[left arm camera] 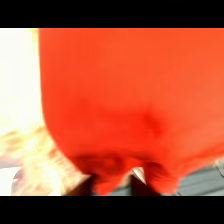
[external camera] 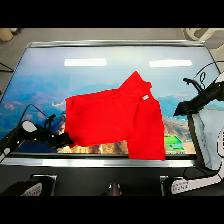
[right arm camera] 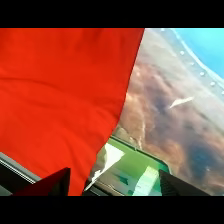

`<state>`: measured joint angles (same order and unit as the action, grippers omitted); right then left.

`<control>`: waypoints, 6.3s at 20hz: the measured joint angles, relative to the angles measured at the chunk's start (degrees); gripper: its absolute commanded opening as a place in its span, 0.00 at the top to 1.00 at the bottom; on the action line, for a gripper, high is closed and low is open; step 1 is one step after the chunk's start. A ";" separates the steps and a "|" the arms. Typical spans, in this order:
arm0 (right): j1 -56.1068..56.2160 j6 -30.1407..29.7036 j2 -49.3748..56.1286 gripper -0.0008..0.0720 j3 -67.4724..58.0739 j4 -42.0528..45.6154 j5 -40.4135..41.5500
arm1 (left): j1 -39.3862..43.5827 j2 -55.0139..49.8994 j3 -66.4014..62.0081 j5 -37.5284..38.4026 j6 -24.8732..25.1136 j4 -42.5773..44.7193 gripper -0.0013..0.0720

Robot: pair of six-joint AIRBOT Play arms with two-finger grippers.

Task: Fold the shirts.

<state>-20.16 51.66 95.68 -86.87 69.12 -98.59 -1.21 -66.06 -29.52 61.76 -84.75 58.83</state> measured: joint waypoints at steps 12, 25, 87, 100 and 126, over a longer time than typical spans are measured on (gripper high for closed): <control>4.22 -3.37 0.00 0.25 16.00 -1.38 11.61 | 0.76 4.81 -1.64 0.94 0.55 3.82 0.95; 4.37 -4.22 -0.79 0.96 22.18 -7.21 21.00 | -0.44 7.78 -2.08 6.88 0.83 5.53 0.26; 15.91 4.48 4.66 0.96 -19.28 3.85 16.61 | -3.87 -15.37 -47.15 -1.99 1.11 6.05 0.95; 15.19 6.29 10.54 0.96 -20.09 5.53 19.17 | -2.91 -30.25 -58.10 0.66 3.98 6.36 0.95; 7.98 4.39 -9.46 0.33 12.26 15.43 4.87 | -8.61 -12.74 -28.06 20.48 3.26 12.13 0.26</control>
<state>-12.19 56.05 86.21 -74.61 84.55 -93.71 -9.82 -78.81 -57.58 82.24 -81.49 70.96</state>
